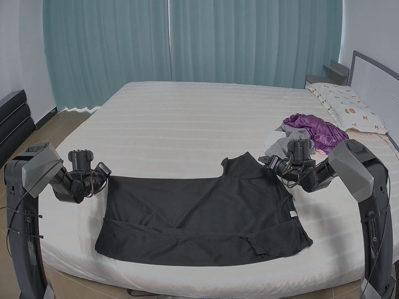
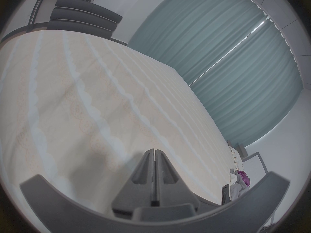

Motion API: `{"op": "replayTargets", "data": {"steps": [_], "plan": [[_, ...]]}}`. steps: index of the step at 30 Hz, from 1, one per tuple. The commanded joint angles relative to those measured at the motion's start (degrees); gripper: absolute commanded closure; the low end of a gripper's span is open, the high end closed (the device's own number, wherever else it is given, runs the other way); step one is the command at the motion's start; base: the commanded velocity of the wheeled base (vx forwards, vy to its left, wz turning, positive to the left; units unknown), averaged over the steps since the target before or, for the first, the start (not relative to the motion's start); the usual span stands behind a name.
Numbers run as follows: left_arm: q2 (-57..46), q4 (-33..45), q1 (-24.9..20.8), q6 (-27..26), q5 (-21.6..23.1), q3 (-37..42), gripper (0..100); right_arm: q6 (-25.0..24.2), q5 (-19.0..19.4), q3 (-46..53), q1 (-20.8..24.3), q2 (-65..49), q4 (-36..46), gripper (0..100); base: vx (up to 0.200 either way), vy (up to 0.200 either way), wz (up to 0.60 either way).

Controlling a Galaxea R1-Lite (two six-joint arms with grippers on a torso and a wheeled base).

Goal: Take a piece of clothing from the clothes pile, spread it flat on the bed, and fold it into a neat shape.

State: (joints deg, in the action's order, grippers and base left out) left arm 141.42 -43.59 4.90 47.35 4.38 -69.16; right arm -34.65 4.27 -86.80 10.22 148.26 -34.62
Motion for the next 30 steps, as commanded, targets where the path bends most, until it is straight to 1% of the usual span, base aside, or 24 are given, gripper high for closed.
{"op": "replayTargets", "data": {"steps": [1, 7, 8, 16, 22, 27, 30], "plan": [[0.2, 0.0, 0.0, 0.1, 0.0, 0.1, 100, 0.6, 0.0, -7.4, -0.2, 6.2, 3.4, 0, 0.0, 0.0, 0.0], [0.2, -0.1, 0.0, 0.1, 0.0, 0.1, 100, 0.5, 0.3, -9.3, -1.0, 6.7, 3.9, 0, 0.0, 0.0, 0.0], [0.2, -0.1, 0.0, 0.1, 0.0, 0.1, 100, 0.6, 0.4, -9.3, -1.1, 6.6, 3.9, 100, 0.0, 0.0, 0.0], [0.2, -0.2, -0.1, 0.1, 0.0, 0.0, 100, -0.2, 0.7, -8.5, -1.7, 5.4, 3.5, 100, 0.0, 0.0, 0.0], [-0.3, -0.4, -0.3, -0.1, -0.1, 0.0, 100, -0.6, 2.4, -5.7, -2.0, 2.3, 3.1, 100, 0.0, 0.0, 0.0], [-1.6, -0.4, -0.3, 0.0, -0.2, 0.1, 100, -4.9, 2.7, -3.9, -2.0, -0.9, 2.8, 100, 0.0, 0.0, 0.0], [-2.9, -0.3, -0.2, 0.0, -0.2, 0.9, 100, -5.9, 2.8, -2.0, -2.0, -2.6, 2.3, 100, 0.0, 0.0, 0.0]]}}
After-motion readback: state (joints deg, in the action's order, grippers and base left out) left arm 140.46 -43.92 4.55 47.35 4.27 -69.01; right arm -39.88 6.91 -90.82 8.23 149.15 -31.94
